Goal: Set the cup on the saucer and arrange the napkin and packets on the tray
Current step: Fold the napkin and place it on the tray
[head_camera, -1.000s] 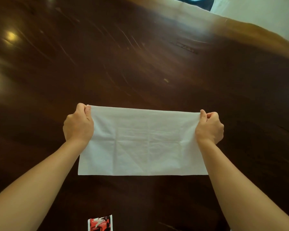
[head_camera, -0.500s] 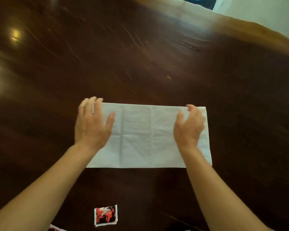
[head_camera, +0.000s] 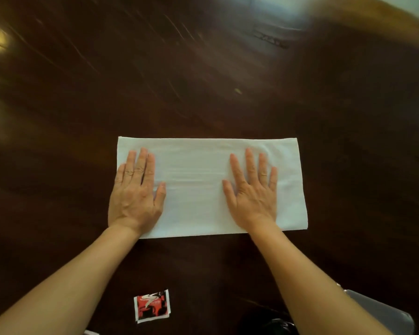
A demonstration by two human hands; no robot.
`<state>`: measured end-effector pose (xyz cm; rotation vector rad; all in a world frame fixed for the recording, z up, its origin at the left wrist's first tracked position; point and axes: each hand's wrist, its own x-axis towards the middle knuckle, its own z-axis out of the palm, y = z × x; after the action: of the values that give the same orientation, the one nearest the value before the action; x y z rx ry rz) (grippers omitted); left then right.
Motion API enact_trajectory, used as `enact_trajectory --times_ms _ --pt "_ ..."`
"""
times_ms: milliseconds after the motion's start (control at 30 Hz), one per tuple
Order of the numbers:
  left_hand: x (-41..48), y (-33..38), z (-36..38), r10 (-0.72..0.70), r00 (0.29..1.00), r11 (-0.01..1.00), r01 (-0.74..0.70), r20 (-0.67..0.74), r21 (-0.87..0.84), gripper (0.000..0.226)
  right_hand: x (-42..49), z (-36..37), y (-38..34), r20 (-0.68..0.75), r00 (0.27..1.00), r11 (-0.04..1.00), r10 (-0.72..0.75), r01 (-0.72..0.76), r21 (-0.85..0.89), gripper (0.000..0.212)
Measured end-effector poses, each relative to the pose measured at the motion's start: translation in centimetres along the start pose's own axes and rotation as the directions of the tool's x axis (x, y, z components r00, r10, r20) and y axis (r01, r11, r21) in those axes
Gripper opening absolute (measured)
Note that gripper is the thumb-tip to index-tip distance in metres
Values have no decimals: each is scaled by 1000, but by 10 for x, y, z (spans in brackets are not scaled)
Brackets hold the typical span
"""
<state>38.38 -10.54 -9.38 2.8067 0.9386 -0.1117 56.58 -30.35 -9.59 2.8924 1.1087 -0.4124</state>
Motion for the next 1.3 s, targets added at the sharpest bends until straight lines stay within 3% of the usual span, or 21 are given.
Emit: enact_trajectory --times_ms 100,200,700,800,900,967,1000,1067,1100,1133,1200,1300 --pt "-1 0 1 0 1000 1000 0 -15 5 72 -1 -6 51 -9 994 994 107 -107 -16 67" --pt "0 -2 4 -11 999 1000 12 -36 13 72 2 -8 73 -20 994 993 112 -112 -20 66" --pt "2 -3 7 -22 999 1000 22 -43 13 74 2 -3 72 -96 986 990 136 -138 -20 67" --pt "-1 0 6 -17 1000 1000 17 -13 17 74 5 -5 72 -29 986 984 164 -166 -61 69" --pt "-1 2 -2 8 997 1000 -8 73 0 74 7 -22 57 95 948 953 303 -299 -56 73" --pt "-1 3 -13 -9 990 999 14 139 -33 74 -2 -35 31 98 875 864 473 -483 144 76" --pt "1 3 -19 -5 990 998 14 142 -62 73 -11 -39 16 67 809 757 584 -573 315 75" --pt "10 4 -36 29 995 986 -13 93 -169 64 -42 -40 -21 14 644 503 765 -610 612 63" --pt "17 5 -45 95 994 972 -83 45 -222 57 -61 -36 -44 -23 591 447 806 -583 679 55" --pt "25 5 -53 216 976 947 -211 -7 -241 50 -80 -30 -69 -39 571 419 820 -553 720 51" --pt "46 12 -63 512 858 836 -511 -51 -201 42 -105 -14 -111 3 577 353 817 -505 788 50" --pt "88 31 -67 709 704 704 -700 53 -120 48 -115 10 -144 52 543 285 838 -518 806 54"
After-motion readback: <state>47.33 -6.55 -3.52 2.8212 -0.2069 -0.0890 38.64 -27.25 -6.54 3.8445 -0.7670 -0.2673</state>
